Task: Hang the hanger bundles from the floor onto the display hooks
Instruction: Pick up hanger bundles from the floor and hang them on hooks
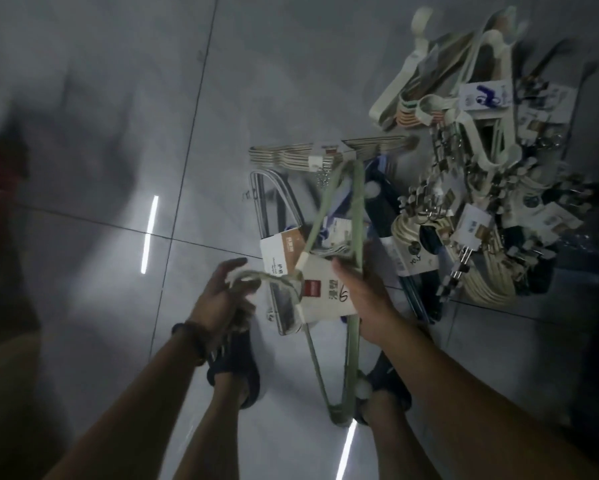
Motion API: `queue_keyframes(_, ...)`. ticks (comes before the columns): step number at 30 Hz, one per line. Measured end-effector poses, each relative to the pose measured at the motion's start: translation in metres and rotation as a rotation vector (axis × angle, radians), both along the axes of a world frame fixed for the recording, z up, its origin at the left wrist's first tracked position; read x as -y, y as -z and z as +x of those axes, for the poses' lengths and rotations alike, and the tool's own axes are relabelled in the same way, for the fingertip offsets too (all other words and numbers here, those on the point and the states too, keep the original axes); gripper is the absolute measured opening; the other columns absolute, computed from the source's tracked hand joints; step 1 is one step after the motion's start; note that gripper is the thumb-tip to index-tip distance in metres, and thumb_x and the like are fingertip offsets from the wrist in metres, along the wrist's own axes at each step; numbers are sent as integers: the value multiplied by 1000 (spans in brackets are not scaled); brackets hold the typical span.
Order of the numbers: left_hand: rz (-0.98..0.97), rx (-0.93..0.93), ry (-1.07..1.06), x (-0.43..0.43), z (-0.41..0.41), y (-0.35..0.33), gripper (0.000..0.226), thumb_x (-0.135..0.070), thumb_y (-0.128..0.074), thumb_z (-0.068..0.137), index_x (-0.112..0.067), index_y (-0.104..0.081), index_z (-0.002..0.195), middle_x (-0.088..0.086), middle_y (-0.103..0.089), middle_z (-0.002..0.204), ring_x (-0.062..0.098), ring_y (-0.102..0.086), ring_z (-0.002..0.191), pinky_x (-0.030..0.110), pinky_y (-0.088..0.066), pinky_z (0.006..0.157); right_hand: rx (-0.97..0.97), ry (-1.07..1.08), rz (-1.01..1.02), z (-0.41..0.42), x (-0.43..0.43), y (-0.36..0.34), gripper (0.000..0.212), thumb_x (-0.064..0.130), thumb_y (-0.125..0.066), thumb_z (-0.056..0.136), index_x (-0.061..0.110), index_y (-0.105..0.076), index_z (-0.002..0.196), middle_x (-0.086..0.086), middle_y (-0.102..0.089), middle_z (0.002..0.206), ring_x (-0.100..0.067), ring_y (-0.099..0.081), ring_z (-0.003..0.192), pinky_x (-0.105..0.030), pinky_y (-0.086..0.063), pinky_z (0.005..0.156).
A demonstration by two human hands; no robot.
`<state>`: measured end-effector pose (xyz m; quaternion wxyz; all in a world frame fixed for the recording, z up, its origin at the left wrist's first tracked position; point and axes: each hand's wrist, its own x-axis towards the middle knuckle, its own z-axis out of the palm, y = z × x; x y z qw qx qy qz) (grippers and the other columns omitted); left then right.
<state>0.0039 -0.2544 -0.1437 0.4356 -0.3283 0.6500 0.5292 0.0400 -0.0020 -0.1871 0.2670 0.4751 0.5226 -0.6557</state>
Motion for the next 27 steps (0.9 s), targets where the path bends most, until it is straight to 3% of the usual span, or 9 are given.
queue_keyframes(2,-10,60,-194,-10,18,6,58,-51,-71,96,-31,-48,145,8,-68,123,30,-70,104,50,-61,90,33,98,35,7,5,0,48,47,-82,87,17,-70,122,-14,-81,100,-28,-80,78,-31,-59,53)
queue_keyframes(5,188,144,95,-38,38,1,71,-68,-75,75,-39,-56,136,-3,-70,134,21,-70,119,51,-56,105,16,213,-120,23,14,-10,42,57,-78,80,24,-81,106,-17,-78,115,-28,-79,95,-43,-63,78)
queue_keyframes(10,2,-98,354,-55,39,7,56,-33,-92,78,-29,-67,129,-10,-75,129,10,-69,119,37,-58,104,-30,241,-173,51,25,-36,71,60,-77,86,13,-64,137,-15,-74,127,-35,-72,117,-48,-60,93)
queue_keyframes(13,-33,-71,490,-37,28,16,52,-37,-91,78,-36,-69,125,-13,-75,125,8,-70,115,30,-61,96,159,-396,171,59,11,-49,38,56,-71,94,21,-70,109,2,-75,100,-20,-72,96,-35,-60,79)
queue_keyframes(16,-150,-108,782,-18,-2,26,54,-52,-88,75,-41,-68,124,-17,-75,118,9,-70,108,25,-56,87,-129,-918,596,55,-8,-68,19,44,-76,92,28,-65,93,12,-66,85,-8,-68,84,-22,-54,69)
queue_keyframes(19,-196,-149,1197,-11,-44,34,65,-65,-81,74,-39,-64,132,-13,-71,121,15,-66,112,40,-55,100,-383,-1021,867,35,-17,-58,84,56,-87,70,27,-50,140,-4,-57,140,-26,-54,130,-46,-55,100)
queue_keyframes(21,-128,-165,1408,-18,-73,36,72,-69,-81,73,-37,-63,135,-12,-71,119,17,-65,112,41,-54,102,-321,-1042,586,12,-17,-38,105,69,-87,59,31,-43,147,-1,-53,150,-25,-50,138,-51,-48,111)
queue_keyframes(23,-90,-243,1581,-34,-96,37,71,-70,-82,72,-37,-63,132,-13,-70,111,17,-66,108,38,-54,98,-193,-933,192,0,-10,-12,83,68,-89,62,30,-60,129,6,-71,127,-18,-66,118,-51,-56,102)
queue_keyframes(27,-510,-742,1680,-51,-116,44,84,-79,-79,65,-47,-52,138,-5,-61,135,27,-54,131,52,-38,113,-204,-571,129,4,6,35,29,61,-83,78,35,-74,89,10,-76,79,-6,-71,72,-37,-57,64)
